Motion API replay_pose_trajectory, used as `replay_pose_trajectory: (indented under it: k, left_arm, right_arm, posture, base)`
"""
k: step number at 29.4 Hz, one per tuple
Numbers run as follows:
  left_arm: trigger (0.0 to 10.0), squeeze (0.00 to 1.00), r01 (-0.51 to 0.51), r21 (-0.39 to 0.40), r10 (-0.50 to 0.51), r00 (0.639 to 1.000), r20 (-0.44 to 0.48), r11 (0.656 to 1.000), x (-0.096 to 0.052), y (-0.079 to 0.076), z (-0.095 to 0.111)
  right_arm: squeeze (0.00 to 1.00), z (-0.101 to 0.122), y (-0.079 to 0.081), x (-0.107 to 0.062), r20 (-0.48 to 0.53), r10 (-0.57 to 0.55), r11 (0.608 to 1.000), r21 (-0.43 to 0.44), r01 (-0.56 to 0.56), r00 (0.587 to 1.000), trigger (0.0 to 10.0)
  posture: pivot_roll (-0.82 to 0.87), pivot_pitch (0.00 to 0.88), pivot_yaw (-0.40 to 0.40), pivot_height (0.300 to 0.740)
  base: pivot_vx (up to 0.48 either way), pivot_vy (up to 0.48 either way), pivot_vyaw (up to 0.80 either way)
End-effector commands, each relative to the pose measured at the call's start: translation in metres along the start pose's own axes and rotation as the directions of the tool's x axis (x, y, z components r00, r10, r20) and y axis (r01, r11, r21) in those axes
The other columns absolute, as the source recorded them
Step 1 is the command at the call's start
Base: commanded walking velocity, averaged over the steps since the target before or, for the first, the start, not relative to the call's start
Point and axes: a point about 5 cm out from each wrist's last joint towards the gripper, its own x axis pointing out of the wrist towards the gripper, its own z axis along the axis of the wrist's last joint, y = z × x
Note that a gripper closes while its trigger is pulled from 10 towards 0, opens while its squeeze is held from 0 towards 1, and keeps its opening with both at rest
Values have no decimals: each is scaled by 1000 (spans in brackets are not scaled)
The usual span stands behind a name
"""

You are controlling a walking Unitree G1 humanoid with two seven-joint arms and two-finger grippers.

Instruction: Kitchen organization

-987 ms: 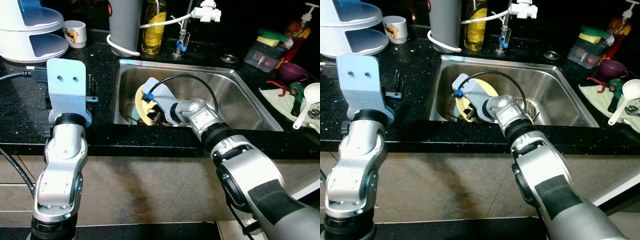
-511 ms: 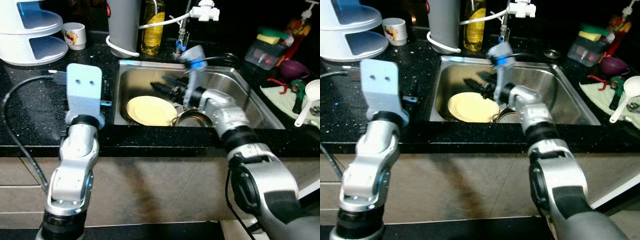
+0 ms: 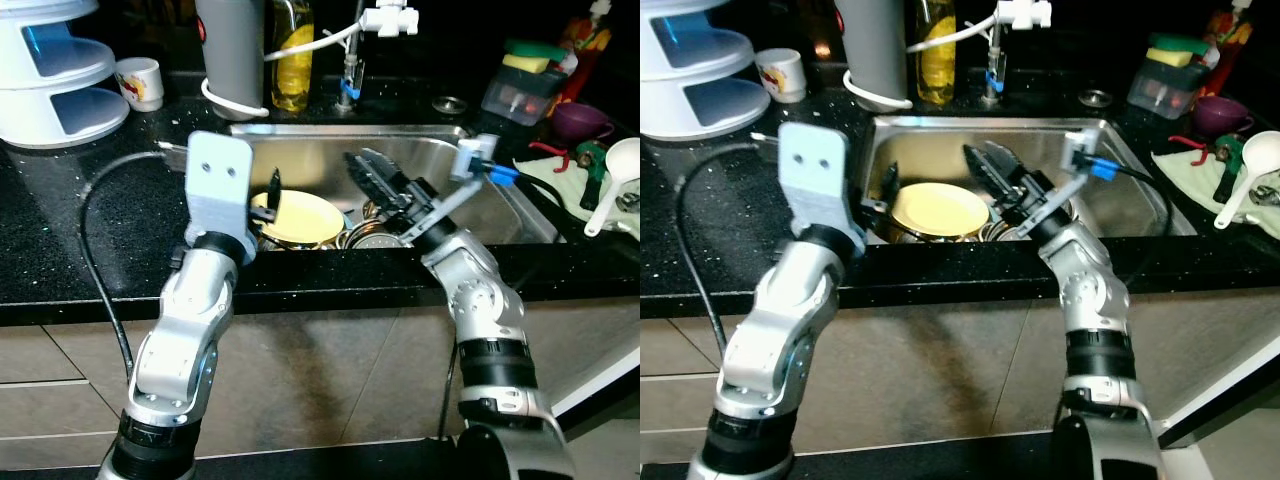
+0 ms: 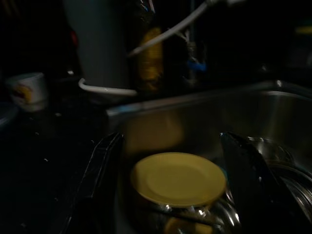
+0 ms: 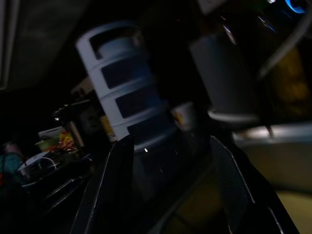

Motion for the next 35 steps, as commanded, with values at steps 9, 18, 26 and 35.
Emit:
replay_pose_trajectory:
  k: [9, 18, 26, 35]
  left_arm:
    - [10000, 0, 64, -20, -65, 997, -42, 998, -8, -6, -15]
    - [10000, 0, 68, -15, -68, 996, -59, 998, -12, -6, -21]
    - [10000, 0, 95, -26, -97, 991, -92, 995, -25, -11, -29]
    - [10000, 0, 101, -33, -104, 989, -109, 994, -30, -13, -34]
  right_arm:
    - [0, 6, -4, -11, 34, -133, 991, -4, 133, 991, 10000]
    - [0, -5, -3, -15, -13, -194, 981, -23, 194, 981, 10000]
    - [0, -49, 12, -33, -207, -214, 974, -118, 193, 955, 10000]
    - [0, -62, 12, -43, -301, -262, 954, -221, 200, 917, 10000]
  posture:
    - [24, 0, -21, 740]
    - [19, 0, -22, 740]
    - [14, 0, -26, 740]
    - [4, 0, -28, 740]
  base:
    - [-307, 0, 0]
    - [-308, 0, 0]
    - [-300, 0, 0]
    - [-295, 0, 0]
